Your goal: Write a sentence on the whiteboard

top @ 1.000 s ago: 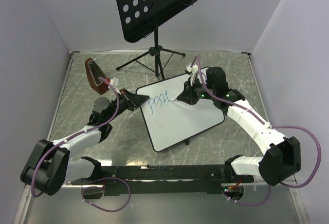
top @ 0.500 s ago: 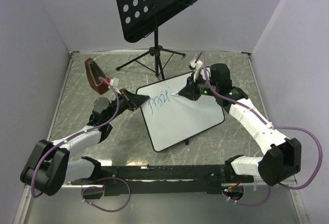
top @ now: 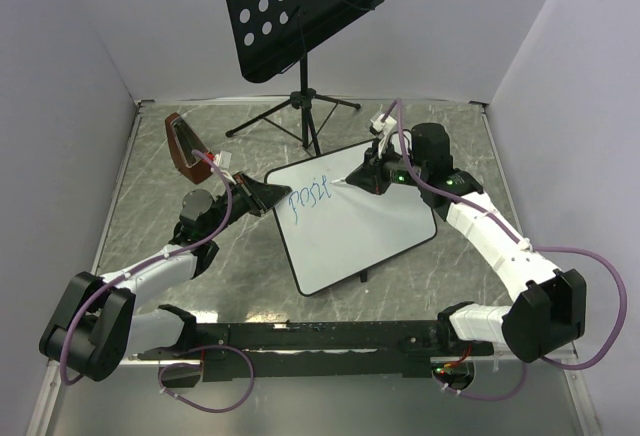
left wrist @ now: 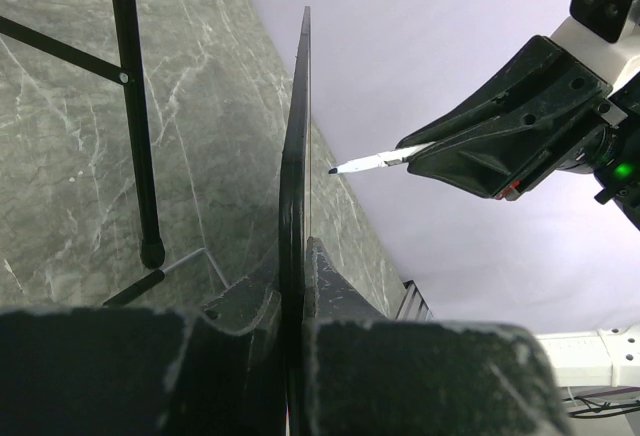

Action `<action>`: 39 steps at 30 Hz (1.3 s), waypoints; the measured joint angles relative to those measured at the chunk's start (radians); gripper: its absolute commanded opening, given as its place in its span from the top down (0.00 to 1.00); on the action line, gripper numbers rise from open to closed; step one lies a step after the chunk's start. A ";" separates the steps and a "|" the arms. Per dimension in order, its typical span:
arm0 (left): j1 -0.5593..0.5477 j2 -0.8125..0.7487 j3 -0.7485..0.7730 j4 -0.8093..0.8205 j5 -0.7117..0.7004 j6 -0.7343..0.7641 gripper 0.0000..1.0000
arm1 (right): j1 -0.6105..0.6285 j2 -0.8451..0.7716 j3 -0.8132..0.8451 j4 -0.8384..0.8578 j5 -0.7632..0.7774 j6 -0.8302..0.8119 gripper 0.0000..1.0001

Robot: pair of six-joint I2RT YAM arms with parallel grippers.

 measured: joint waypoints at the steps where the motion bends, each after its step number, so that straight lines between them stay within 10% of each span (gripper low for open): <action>1: 0.000 0.000 0.000 0.000 0.000 0.000 0.99 | 0.000 0.000 -0.001 -0.001 -0.002 -0.002 1.00; 39: 0.000 0.000 0.000 0.003 0.000 0.000 0.99 | -0.003 0.000 -0.013 0.006 -0.043 -0.032 1.00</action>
